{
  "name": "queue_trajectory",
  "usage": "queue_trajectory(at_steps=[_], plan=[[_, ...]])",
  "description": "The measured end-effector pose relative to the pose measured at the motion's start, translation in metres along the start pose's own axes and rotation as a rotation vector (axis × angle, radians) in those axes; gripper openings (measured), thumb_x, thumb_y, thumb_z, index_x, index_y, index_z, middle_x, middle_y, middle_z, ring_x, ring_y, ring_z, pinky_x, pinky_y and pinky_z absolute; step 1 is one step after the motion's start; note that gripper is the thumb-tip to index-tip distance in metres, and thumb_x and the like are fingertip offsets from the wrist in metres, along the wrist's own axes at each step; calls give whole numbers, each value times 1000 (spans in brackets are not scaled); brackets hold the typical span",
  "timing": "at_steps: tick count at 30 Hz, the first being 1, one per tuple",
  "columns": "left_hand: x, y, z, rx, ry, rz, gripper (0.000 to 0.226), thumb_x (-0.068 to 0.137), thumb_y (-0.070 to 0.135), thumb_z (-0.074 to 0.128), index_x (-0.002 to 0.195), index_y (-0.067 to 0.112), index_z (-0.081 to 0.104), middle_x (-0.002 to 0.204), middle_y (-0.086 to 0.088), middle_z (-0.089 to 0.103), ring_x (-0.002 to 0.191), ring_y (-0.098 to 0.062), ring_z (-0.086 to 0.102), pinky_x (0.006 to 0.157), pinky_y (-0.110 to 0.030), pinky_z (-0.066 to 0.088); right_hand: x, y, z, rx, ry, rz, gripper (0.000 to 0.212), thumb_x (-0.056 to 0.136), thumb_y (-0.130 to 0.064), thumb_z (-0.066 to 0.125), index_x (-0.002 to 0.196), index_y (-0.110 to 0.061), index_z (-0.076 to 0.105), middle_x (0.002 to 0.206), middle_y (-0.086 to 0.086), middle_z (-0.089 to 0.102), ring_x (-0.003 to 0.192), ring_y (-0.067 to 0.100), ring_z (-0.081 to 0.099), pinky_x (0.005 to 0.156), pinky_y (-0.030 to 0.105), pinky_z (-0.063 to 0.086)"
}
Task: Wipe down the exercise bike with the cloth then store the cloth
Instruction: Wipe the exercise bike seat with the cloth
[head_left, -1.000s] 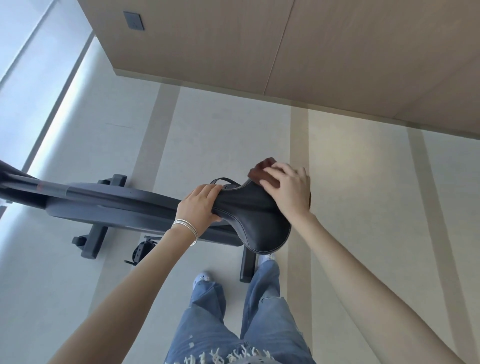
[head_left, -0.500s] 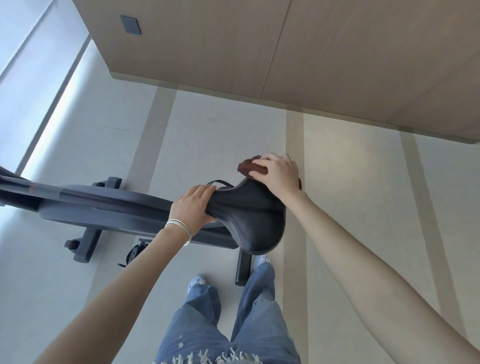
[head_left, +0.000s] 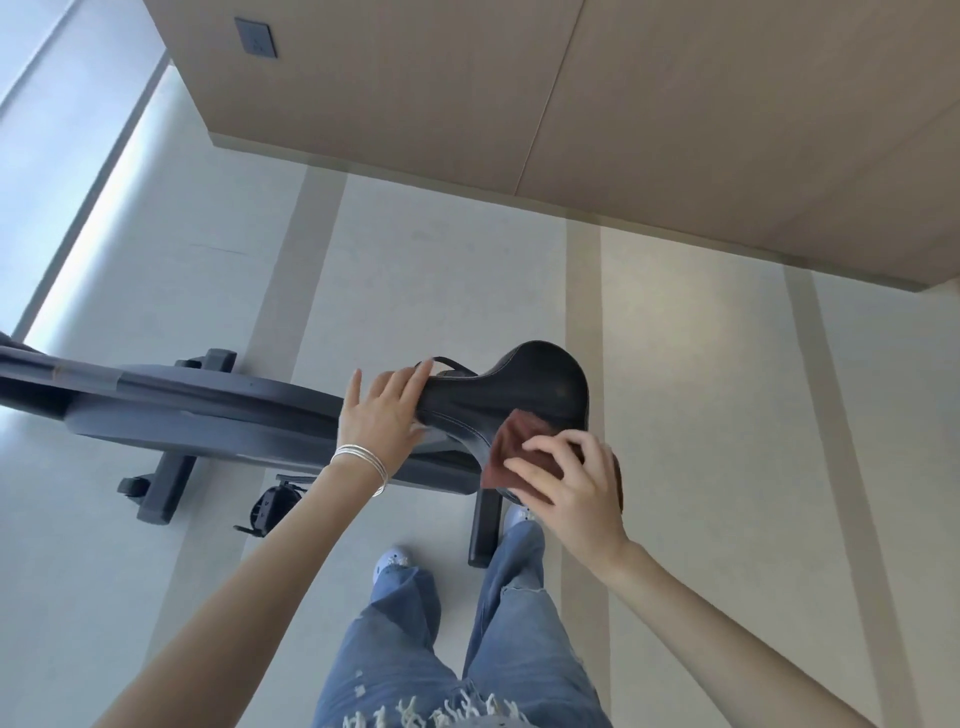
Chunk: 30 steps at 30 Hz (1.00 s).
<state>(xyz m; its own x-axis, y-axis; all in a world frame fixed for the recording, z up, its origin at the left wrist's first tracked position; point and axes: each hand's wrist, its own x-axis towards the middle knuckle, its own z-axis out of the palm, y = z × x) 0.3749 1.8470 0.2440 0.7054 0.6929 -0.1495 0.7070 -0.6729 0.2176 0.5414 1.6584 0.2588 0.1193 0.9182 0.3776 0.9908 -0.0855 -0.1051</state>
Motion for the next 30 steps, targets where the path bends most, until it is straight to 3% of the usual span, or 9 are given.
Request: queue_trajectory(at_steps=[3,8,12,17,23,27,30], plan=[[-20,-30,3,57,-49,-111,83,85,33,60,147,18,7,144,1,37,134,-20,31,116,-45,19,19,-24,13,-65,-71,-114,11,80,-31,67,92,-30,67,103,-6,66,93,25,52,68,37,41],[-69,-75,10,17,-124,-262,72,87,25,57,146,16,17,149,-5,31,137,-25,28,116,-39,22,85,-68,43,-36,-116,-242,12,77,-23,68,87,-28,67,101,-3,65,88,28,58,66,38,43],[-91,-87,15,-37,-137,-307,66,87,19,55,145,17,22,149,-6,33,136,-26,29,113,-37,26,133,-82,52,11,-162,-193,15,72,-34,74,85,-29,70,97,-5,65,86,28,57,64,38,44],[-75,-69,11,-160,-109,-179,69,87,20,56,146,16,20,150,-5,30,137,-24,28,111,-34,28,118,-59,38,61,-183,-95,22,74,-39,71,95,-33,70,103,-9,64,86,26,53,67,34,42],[-31,-43,-4,-264,-82,71,77,84,27,63,146,19,17,151,0,29,133,-22,35,104,-35,39,14,-4,-4,-42,-25,77,19,75,-29,72,95,-30,71,100,-5,65,87,23,48,72,36,47],[2,-28,-17,-322,-150,179,70,85,28,63,144,19,25,148,0,34,130,-24,40,98,-43,45,-23,-15,-12,-99,-51,-27,19,75,-26,73,93,-25,71,98,-1,67,90,23,47,71,29,41],[18,-24,-24,-306,-192,169,55,86,23,63,136,17,40,137,-5,49,116,-31,52,93,-42,46,-19,-36,-4,-216,-207,-175,22,72,-22,75,94,-22,70,99,2,67,90,26,54,70,34,47]])
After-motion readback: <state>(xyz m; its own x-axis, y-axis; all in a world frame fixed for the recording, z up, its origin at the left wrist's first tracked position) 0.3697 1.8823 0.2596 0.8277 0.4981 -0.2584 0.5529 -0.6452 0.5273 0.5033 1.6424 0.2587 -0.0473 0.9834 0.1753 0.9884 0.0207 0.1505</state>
